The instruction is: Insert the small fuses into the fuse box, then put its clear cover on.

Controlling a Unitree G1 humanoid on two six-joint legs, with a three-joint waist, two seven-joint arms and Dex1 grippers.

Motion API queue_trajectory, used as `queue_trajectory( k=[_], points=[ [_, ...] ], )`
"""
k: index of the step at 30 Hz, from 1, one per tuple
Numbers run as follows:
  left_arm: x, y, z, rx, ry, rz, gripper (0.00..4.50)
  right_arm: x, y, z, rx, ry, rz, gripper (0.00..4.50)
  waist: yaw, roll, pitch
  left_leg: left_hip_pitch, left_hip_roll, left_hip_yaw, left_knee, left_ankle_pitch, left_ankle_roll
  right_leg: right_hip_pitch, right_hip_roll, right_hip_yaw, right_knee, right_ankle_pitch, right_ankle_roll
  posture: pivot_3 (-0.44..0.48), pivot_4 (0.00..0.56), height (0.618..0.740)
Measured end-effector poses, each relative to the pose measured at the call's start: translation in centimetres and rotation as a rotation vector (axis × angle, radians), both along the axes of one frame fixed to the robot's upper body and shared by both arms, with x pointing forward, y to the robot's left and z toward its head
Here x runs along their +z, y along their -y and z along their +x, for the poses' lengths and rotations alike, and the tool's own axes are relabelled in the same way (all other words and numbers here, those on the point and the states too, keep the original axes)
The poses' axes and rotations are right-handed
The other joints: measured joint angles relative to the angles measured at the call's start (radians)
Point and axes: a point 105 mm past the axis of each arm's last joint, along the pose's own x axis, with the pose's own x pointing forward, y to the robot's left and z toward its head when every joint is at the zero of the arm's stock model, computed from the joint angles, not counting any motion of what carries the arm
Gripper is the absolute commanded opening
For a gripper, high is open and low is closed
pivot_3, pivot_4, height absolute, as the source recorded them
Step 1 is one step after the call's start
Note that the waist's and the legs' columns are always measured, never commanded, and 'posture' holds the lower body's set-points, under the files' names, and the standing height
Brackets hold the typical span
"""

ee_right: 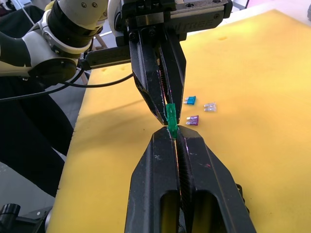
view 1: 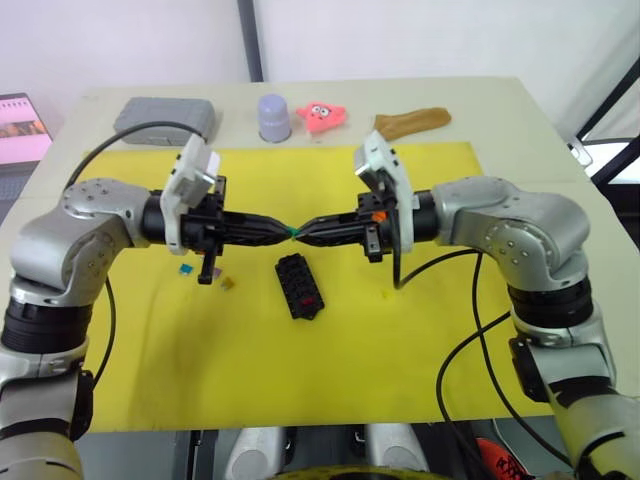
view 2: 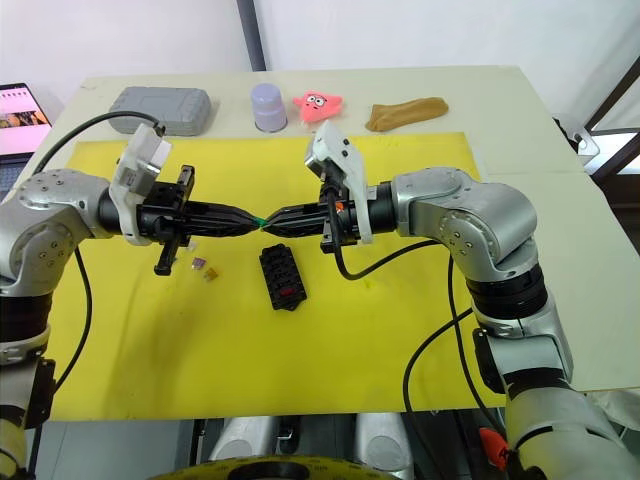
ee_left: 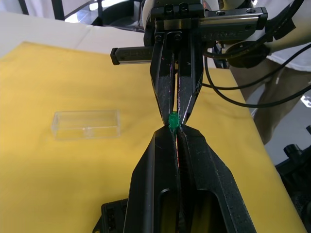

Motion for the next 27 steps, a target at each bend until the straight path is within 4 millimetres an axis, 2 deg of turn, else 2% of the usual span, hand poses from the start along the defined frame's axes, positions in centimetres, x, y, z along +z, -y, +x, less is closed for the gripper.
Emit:
queue_trajectory(
  k=[3,5,8,12,13,16,20,27],
  points=[
    [-0.2,0.0,0.1,0.009,0.001,0.019,0.00,-0.1,0.0,0.0,-0.001,-0.003,-0.005,0.01,0.000,0.000,0.000,0.000,0.000,0.000,0.000,0.000,0.000,0.000,0.000,0.000,0.000,0.000,0.000,0.000,0.150,0.731],
    [-0.6,0.1,0.3,0.031,0.005,0.068,0.65,-0.6,0.0,0.3,-0.013,-0.015,-0.020,0.00,0.000,0.000,0.000,0.000,0.000,0.000,0.000,0.000,0.000,0.000,0.000,0.000,0.000,0.000,0.000,0.000,0.150,0.731],
    [-2.6,-0.9,1.0,0.108,-0.023,0.194,1.97,-0.6,-0.4,-0.2,0.038,0.003,-0.024,0.00,-0.004,0.000,0.000,0.000,0.000,0.000,0.000,0.000,0.000,0.000,0.001,0.000,0.000,0.000,0.000,0.000,0.150,0.731],
    [-3.9,-2.1,0.4,0.121,-0.032,0.285,4.07,-1.8,-0.2,-0.6,0.103,0.099,-0.125,0.00,-0.002,0.000,0.000,0.000,0.000,0.000,0.000,-0.001,0.001,0.000,0.001,0.000,0.000,0.000,0.000,0.000,0.150,0.731],
    [-4.3,-2.4,0.0,0.120,-0.037,0.311,4.47,-2.3,-0.1,-0.7,0.126,0.135,-0.161,0.00,-0.002,0.000,0.000,0.000,0.000,0.000,0.000,-0.001,0.002,0.000,0.001,0.000,0.000,0.000,0.000,0.000,0.150,0.731],
    [-5.7,-3.2,-1.4,0.111,-0.071,0.366,4.47,-3.8,0.1,-0.9,0.196,0.218,-0.238,0.00,-0.003,0.000,0.000,0.000,0.001,0.000,0.000,-0.002,0.004,0.000,0.001,0.000,0.000,0.000,0.000,0.000,0.150,0.731],
    [-8.2,-3.2,-3.0,0.108,-0.100,0.403,4.47,-5.3,-0.2,-0.5,0.274,0.302,-0.283,0.00,-0.002,0.000,0.000,0.000,0.001,0.000,0.000,-0.002,0.003,0.000,0.001,0.000,0.000,0.000,0.000,0.000,0.150,0.731],
    [-9.7,-2.7,-3.3,0.164,-0.055,0.410,4.47,-6.5,-0.6,0.2,0.337,0.366,-0.316,0.00,0.002,0.000,0.000,0.000,0.001,0.000,0.000,0.000,0.000,0.000,0.000,0.000,0.000,0.000,0.000,0.000,0.150,0.731]
  ],
)
